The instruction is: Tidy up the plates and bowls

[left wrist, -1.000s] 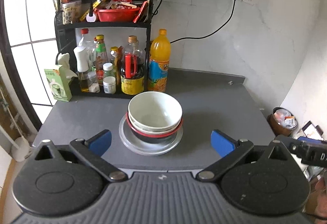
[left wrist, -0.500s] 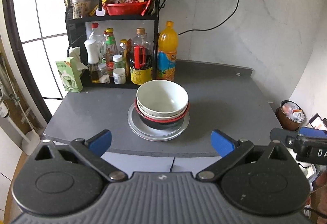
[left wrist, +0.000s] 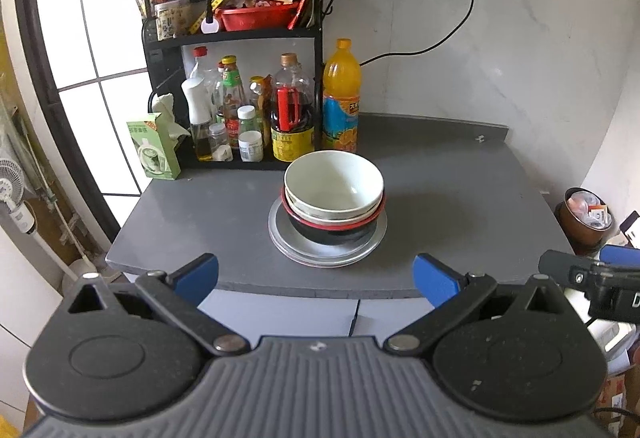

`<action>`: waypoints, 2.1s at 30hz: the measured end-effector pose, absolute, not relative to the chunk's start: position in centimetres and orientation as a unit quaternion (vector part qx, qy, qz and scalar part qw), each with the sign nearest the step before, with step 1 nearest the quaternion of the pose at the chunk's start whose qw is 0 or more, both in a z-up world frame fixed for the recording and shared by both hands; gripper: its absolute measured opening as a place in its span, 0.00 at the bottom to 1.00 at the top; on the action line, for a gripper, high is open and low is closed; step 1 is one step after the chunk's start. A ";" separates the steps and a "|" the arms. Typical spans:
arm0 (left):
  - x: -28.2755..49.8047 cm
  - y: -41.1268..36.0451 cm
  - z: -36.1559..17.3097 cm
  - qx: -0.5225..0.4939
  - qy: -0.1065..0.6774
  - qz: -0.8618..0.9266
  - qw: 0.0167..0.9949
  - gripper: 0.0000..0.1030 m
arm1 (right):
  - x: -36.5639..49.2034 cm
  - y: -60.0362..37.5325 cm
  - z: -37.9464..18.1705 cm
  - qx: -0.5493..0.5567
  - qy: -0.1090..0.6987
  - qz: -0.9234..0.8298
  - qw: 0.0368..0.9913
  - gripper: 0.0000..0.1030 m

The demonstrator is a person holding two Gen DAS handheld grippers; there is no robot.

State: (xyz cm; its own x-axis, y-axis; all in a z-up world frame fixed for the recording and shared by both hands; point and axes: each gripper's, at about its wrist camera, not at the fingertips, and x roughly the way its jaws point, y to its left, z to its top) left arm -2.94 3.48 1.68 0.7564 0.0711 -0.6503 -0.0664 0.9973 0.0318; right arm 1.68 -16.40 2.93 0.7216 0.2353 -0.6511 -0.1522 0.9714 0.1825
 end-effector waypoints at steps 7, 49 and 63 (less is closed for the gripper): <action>-3.0 4.0 1.1 -0.003 0.357 0.034 0.934 1.00 | 1.8 -16.2 2.9 0.054 0.359 0.104 0.926 0.99; -3.6 3.8 1.3 -0.004 0.341 0.041 0.939 1.00 | 1.7 -16.0 3.1 0.046 0.358 0.110 0.926 0.99; -3.1 3.4 1.2 -0.005 0.346 0.049 0.937 1.00 | 2.2 -16.9 2.7 0.052 0.363 0.107 0.924 0.99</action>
